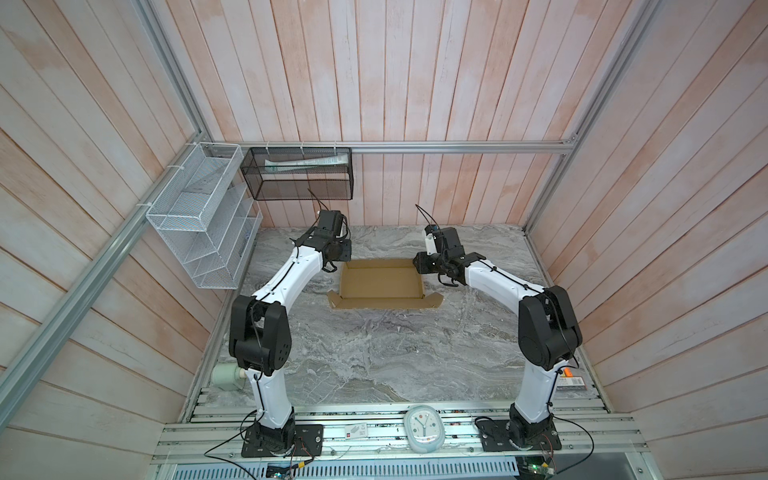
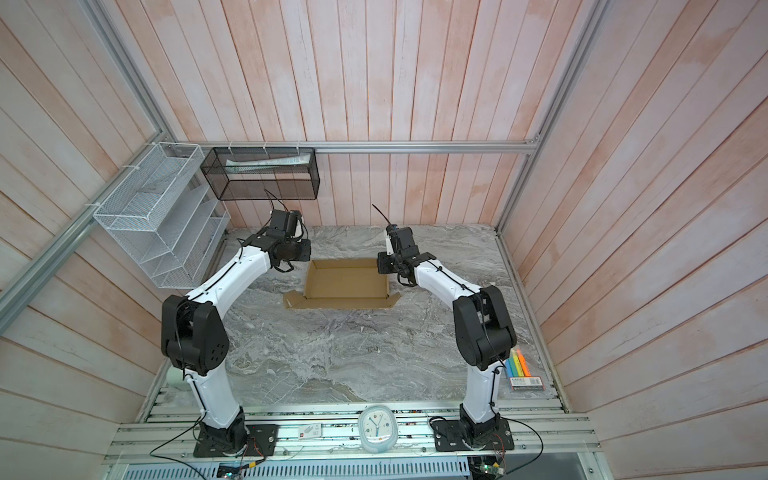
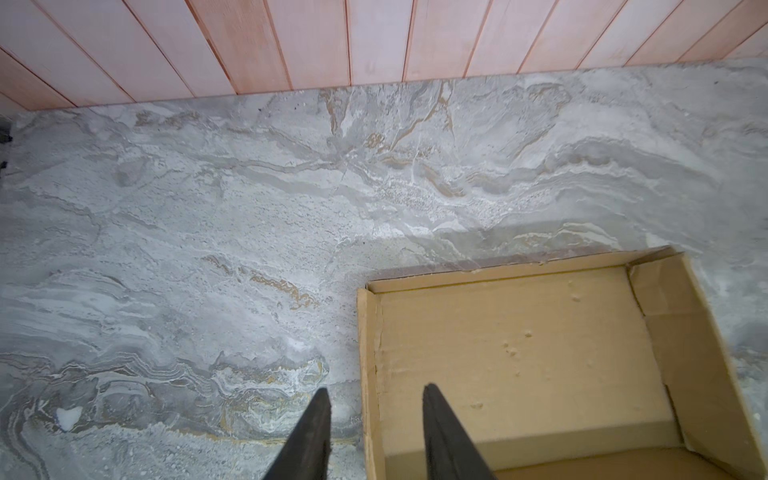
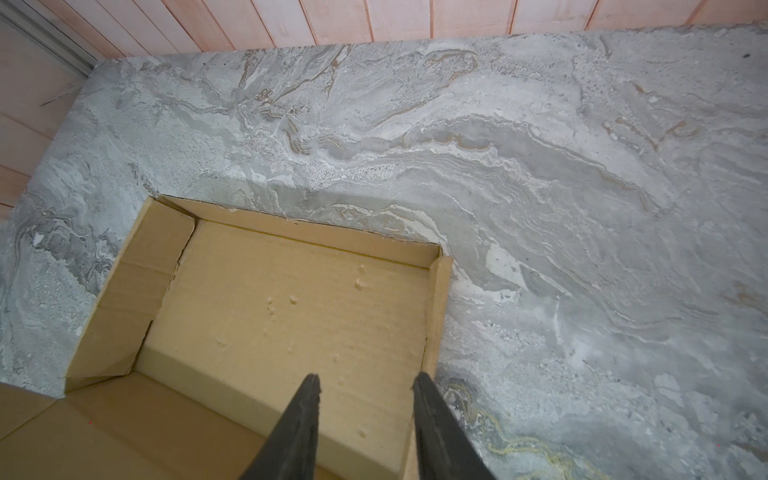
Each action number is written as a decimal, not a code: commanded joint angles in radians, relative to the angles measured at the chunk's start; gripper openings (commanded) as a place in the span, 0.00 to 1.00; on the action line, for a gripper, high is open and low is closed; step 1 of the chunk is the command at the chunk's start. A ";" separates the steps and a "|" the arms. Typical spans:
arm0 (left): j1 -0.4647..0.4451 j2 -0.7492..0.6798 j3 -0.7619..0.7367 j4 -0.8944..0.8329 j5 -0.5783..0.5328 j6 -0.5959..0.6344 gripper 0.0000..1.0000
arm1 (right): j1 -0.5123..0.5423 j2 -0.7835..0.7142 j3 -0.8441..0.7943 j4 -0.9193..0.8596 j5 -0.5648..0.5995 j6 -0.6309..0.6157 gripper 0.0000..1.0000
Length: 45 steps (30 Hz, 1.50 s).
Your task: Fold the paper box
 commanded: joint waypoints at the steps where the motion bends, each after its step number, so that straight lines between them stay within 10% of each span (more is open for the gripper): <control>1: 0.006 -0.087 0.000 -0.033 0.004 -0.016 0.40 | 0.005 -0.042 -0.021 0.033 -0.024 -0.005 0.39; 20: -0.005 -0.638 -0.379 -0.141 0.064 -0.255 0.35 | 0.006 -0.085 -0.007 0.019 -0.089 -0.073 0.38; 45: -0.334 -0.927 -0.637 -0.390 -0.179 -0.712 0.34 | 0.006 -0.154 -0.083 0.010 -0.118 -0.112 0.37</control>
